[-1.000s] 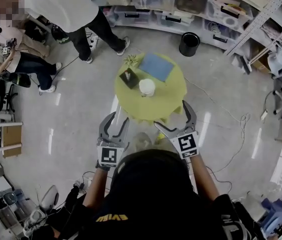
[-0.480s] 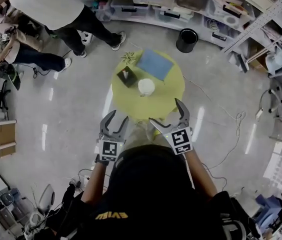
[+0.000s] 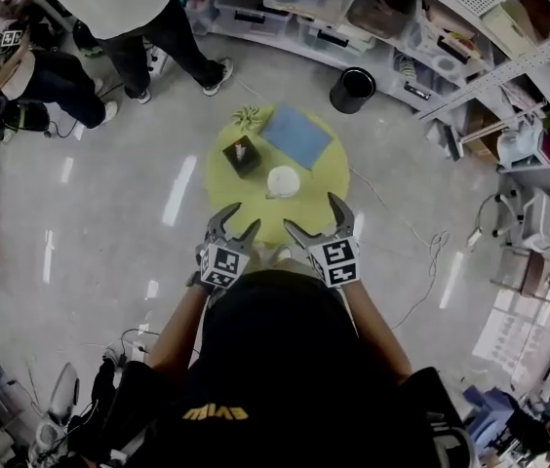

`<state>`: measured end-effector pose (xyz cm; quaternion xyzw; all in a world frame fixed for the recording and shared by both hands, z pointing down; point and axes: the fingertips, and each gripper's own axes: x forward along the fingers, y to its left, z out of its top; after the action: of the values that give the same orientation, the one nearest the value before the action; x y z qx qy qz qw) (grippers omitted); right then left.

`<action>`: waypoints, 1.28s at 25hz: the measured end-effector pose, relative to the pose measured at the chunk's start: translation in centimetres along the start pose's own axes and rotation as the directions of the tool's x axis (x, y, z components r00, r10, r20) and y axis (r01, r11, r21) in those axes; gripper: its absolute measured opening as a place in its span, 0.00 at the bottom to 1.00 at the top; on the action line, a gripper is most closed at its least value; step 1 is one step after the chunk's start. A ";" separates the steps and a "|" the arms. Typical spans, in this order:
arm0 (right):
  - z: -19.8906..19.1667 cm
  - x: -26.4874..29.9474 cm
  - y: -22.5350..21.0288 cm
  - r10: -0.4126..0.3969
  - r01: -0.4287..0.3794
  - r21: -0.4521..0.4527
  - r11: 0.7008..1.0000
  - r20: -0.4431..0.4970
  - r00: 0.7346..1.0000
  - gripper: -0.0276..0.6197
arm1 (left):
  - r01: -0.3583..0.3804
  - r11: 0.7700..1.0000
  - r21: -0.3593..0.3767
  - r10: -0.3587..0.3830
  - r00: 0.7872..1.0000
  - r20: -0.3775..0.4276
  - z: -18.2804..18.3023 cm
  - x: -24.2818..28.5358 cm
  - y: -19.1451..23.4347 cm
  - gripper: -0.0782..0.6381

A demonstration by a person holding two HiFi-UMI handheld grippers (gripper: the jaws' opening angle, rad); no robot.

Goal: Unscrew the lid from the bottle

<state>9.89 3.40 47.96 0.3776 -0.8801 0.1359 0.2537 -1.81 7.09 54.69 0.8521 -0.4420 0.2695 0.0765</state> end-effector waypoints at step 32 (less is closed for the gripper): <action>-5.5 15.0 -1.3 -0.038 0.061 0.056 0.997 -0.354 0.935 0.57 | 0.379 0.924 0.058 -0.379 0.925 -0.012 -6.1 16.9 -0.2 0.57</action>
<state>3.95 -4.08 60.85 0.3774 -0.8057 0.2241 0.3978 3.79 -2.56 68.73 0.9233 -0.2607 0.2631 0.1020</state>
